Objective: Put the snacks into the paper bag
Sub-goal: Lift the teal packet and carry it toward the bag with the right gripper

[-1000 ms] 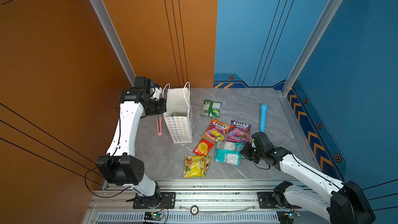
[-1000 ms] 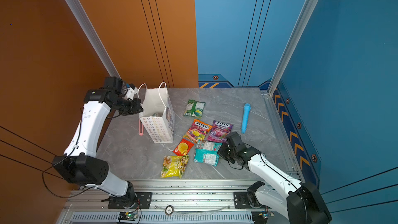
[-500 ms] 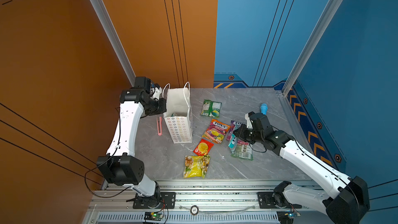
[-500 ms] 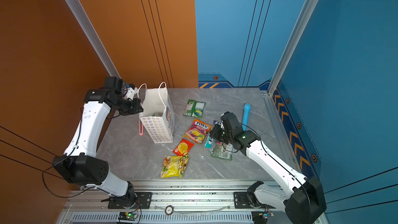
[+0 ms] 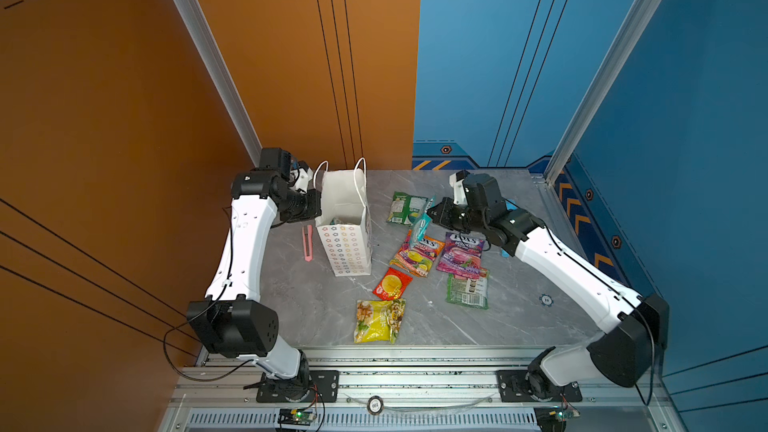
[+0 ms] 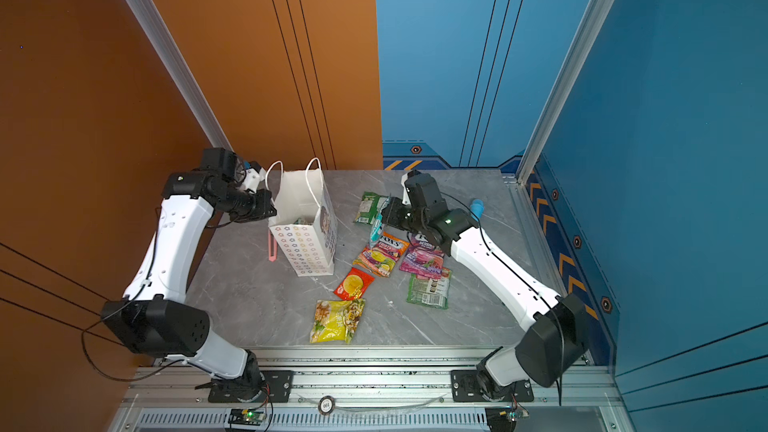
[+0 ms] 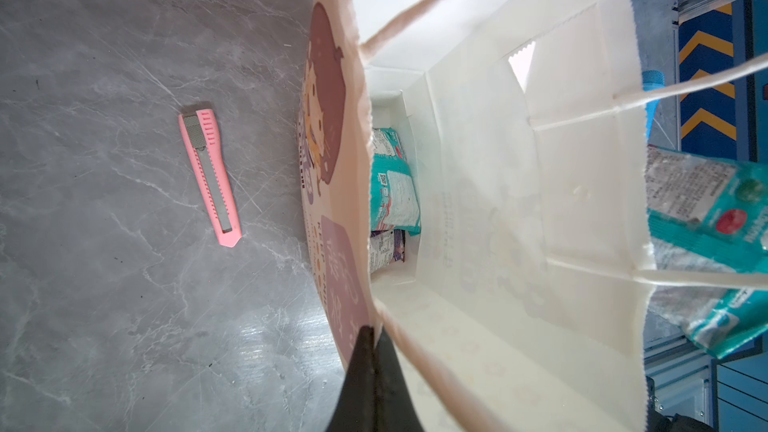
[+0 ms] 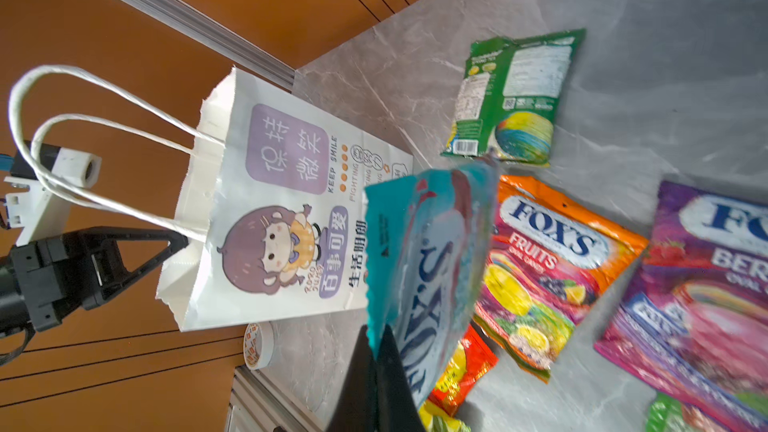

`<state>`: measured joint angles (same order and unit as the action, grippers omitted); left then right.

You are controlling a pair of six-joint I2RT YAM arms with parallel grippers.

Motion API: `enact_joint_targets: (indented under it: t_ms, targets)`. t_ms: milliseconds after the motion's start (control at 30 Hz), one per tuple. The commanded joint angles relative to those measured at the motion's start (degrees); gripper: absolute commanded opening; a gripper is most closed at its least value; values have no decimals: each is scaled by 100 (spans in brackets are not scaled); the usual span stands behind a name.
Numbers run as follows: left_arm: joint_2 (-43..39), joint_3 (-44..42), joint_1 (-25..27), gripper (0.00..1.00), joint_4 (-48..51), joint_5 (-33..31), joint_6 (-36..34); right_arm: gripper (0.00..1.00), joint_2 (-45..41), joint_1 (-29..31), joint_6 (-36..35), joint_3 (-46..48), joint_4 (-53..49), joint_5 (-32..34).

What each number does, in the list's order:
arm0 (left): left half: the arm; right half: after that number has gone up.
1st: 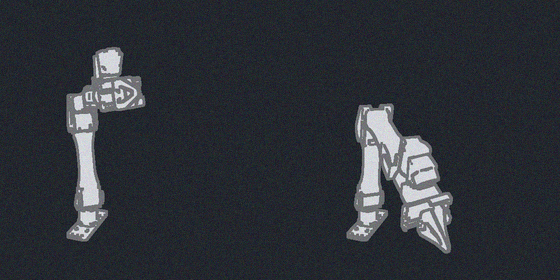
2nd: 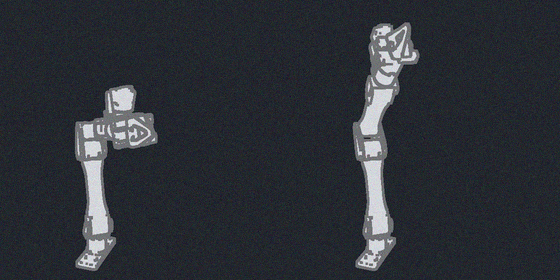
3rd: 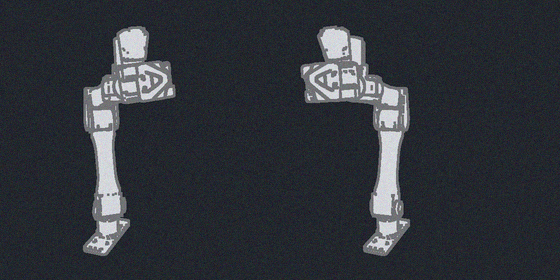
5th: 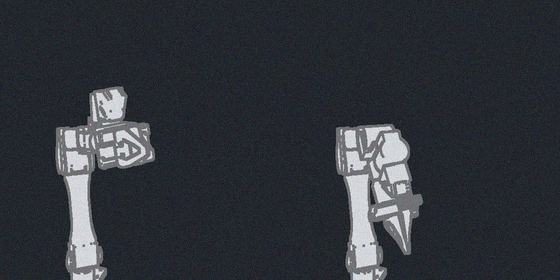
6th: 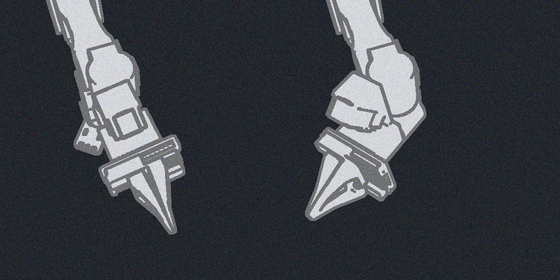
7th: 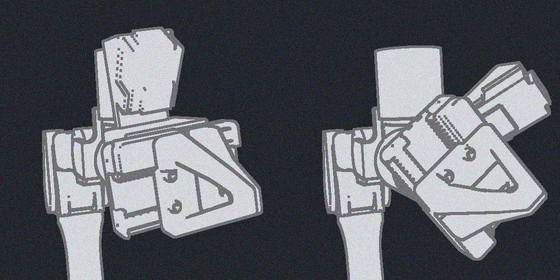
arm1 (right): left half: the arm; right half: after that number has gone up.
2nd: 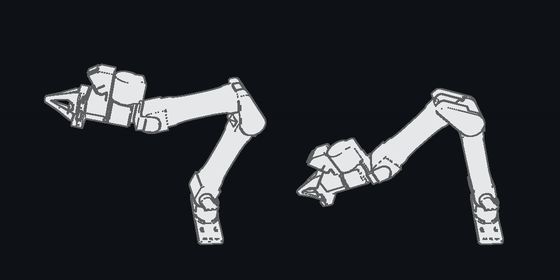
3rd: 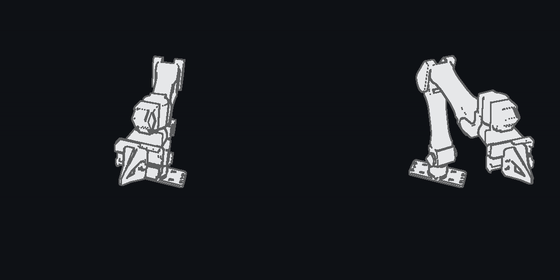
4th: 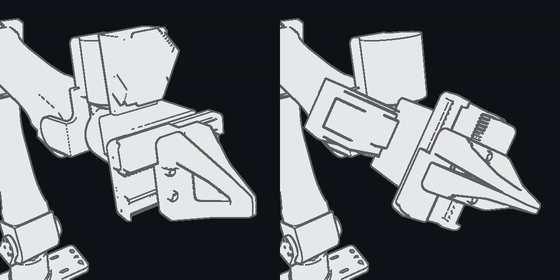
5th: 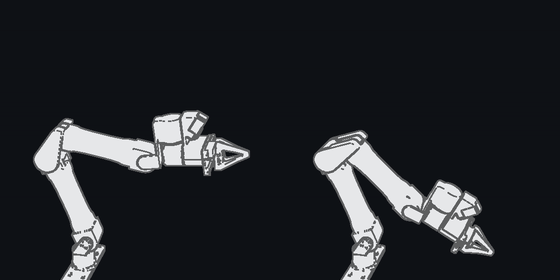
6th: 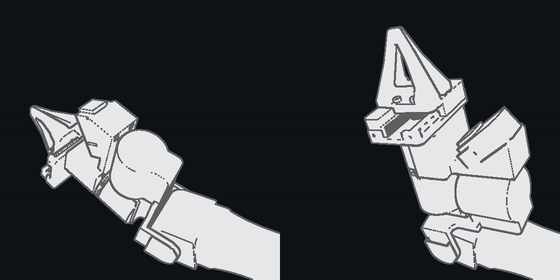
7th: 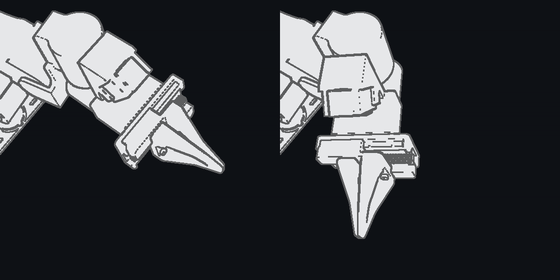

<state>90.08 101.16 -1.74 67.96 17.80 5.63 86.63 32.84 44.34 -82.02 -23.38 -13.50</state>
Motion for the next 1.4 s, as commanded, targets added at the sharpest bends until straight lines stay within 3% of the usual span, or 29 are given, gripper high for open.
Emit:
enact_joint_targets:
  t_ms: [0,300,667,1367]
  targets:
    - [36,136,59,0,68,41,-29,0,401,28,-358,-836,459,-24]
    - [164,222,204,0,68,64,-4,0,1886,26,-613,-3057,172,-241]
    - [166,271,271,0,69,56,-1,0,3746,66,-352,-5826,51,218]
    - [142,290,323,0,68,81,-17,0,4918,87,602,-6875,2433,13]
